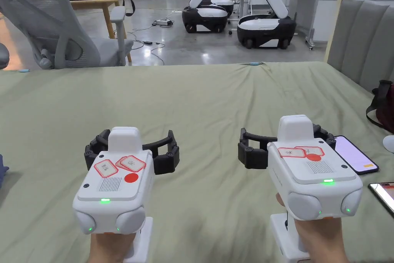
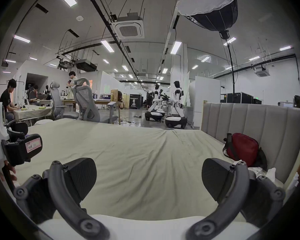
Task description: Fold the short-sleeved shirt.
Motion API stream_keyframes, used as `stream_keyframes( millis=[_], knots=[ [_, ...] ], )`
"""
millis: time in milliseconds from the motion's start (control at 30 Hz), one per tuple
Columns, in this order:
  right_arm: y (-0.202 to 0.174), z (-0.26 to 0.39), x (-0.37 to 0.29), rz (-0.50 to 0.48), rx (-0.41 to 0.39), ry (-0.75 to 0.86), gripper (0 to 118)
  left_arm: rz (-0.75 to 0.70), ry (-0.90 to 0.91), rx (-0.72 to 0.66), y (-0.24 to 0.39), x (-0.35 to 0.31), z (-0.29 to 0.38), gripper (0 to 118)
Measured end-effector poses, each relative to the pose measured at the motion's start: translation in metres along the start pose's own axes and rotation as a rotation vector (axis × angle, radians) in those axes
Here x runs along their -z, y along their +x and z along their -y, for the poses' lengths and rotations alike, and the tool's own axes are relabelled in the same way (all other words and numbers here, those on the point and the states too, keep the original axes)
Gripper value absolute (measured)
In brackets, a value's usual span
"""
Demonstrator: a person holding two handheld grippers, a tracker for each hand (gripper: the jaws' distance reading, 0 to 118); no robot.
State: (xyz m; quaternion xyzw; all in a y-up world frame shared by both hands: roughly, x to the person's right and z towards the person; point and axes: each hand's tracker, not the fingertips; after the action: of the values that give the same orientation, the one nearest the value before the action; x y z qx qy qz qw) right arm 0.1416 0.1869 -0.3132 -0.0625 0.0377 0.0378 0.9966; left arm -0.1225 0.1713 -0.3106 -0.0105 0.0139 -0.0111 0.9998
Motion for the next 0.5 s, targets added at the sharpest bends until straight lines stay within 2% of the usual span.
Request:
stream_keyframes(
  millis=[500],
  knots=[
    [0.0060,-0.0074,-0.0053,0.011,0.025,0.015,118,0.007,-0.014,0.007,0.0021,-0.0036,-0.0036,118]
  ],
)
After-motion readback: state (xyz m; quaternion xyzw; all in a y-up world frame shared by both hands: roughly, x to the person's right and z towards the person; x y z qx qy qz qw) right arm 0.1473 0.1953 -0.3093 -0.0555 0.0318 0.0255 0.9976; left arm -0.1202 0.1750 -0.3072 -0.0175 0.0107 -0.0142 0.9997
